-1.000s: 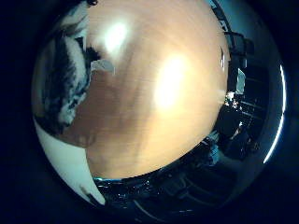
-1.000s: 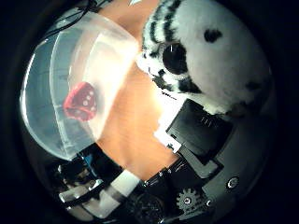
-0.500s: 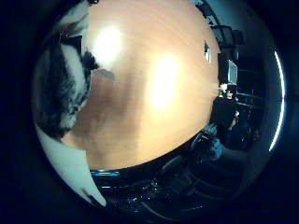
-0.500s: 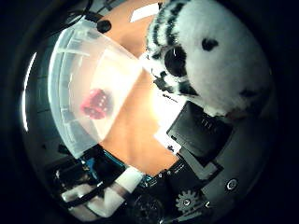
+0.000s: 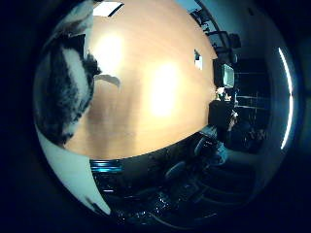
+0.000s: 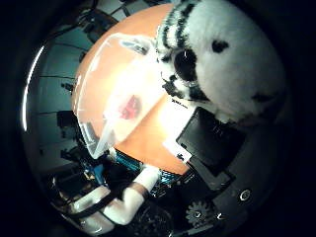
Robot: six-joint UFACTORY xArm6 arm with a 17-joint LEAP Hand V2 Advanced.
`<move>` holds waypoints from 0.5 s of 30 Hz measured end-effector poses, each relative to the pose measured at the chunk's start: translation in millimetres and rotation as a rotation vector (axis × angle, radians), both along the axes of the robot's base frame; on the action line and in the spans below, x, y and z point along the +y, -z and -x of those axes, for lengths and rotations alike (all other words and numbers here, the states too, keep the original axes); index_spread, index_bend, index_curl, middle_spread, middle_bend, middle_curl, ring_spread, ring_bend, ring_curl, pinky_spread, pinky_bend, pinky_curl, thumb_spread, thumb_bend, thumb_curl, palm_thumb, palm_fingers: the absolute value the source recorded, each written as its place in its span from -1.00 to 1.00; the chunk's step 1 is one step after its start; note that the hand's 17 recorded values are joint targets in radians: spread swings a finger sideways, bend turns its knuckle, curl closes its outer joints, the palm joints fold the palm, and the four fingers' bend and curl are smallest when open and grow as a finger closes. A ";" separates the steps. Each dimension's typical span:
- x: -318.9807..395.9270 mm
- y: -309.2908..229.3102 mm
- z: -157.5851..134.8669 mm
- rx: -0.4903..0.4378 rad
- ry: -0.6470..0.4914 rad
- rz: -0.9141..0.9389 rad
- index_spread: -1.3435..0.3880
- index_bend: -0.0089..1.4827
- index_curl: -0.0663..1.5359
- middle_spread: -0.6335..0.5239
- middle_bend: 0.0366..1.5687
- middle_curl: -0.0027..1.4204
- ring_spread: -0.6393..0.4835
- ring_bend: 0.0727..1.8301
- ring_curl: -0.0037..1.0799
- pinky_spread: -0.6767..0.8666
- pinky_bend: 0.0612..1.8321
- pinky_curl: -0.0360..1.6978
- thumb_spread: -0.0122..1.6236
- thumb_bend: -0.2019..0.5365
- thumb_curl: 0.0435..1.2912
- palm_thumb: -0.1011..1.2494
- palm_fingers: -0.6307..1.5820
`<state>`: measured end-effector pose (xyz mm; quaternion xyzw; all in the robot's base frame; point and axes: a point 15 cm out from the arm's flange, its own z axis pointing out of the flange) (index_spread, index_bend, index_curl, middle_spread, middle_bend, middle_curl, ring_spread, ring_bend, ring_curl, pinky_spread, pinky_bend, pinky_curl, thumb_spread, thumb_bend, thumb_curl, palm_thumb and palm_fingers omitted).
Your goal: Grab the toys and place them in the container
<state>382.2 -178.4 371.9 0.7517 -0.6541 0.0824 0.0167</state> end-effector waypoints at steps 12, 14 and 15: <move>118.1 -97.6 -2.5 -0.122 -0.137 -0.029 0.20 0.31 0.36 -0.38 0.39 0.64 -0.35 0.39 0.68 -0.48 0.19 0.33 0.51 -0.48 -0.46 0.63 0.51; 144.9 -104.2 -0.5 -0.130 -0.166 -0.038 0.20 0.32 0.36 -0.38 0.38 0.64 -0.35 0.38 0.68 -0.48 0.19 0.33 0.52 -0.48 -0.46 0.63 0.51; 156.9 -107.1 1.2 -0.135 -0.181 -0.043 0.20 0.31 0.36 -0.38 0.38 0.65 -0.35 0.38 0.69 -0.48 0.19 0.33 0.52 -0.48 -0.46 0.63 0.51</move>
